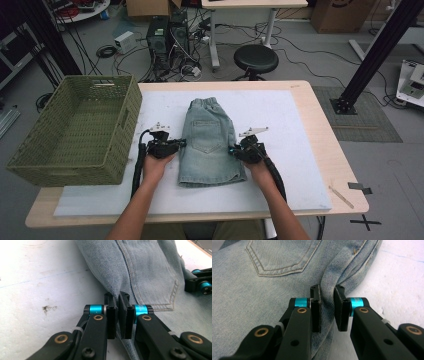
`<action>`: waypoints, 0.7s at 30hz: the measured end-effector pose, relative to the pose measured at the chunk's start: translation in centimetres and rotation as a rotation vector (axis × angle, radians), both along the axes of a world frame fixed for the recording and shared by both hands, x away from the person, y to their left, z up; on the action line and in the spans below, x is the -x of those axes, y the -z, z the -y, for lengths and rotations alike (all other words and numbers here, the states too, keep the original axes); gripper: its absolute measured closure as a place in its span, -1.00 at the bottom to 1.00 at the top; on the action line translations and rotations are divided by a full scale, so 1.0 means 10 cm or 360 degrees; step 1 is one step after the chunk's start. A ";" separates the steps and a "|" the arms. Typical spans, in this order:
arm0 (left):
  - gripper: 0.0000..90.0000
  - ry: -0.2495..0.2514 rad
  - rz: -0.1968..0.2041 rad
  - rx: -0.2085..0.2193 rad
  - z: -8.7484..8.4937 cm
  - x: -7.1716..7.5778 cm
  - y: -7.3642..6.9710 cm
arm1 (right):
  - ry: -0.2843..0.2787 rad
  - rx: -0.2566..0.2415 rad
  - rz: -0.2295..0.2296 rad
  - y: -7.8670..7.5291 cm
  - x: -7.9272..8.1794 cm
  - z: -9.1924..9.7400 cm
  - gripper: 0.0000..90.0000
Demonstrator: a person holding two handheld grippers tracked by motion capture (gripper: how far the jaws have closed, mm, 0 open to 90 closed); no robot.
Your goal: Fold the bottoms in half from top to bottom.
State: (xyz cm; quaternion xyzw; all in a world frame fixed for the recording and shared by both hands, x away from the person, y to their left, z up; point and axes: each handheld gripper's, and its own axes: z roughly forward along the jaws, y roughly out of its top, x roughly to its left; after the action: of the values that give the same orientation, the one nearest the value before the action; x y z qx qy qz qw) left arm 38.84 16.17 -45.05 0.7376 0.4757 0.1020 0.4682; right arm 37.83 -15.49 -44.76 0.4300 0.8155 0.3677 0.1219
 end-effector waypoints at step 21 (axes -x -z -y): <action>-0.52 0.0097 0.0280 0.0293 -0.27 0.15 -0.18 | -0.0080 -0.0037 0.0238 -0.15 0.20 0.57 -0.33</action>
State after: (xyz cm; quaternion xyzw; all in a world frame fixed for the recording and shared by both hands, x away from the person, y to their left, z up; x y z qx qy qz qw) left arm 37.33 18.90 -43.26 0.6939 0.4175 0.1079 0.5767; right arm 35.81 -21.15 -43.22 0.3821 0.8103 0.4112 0.1681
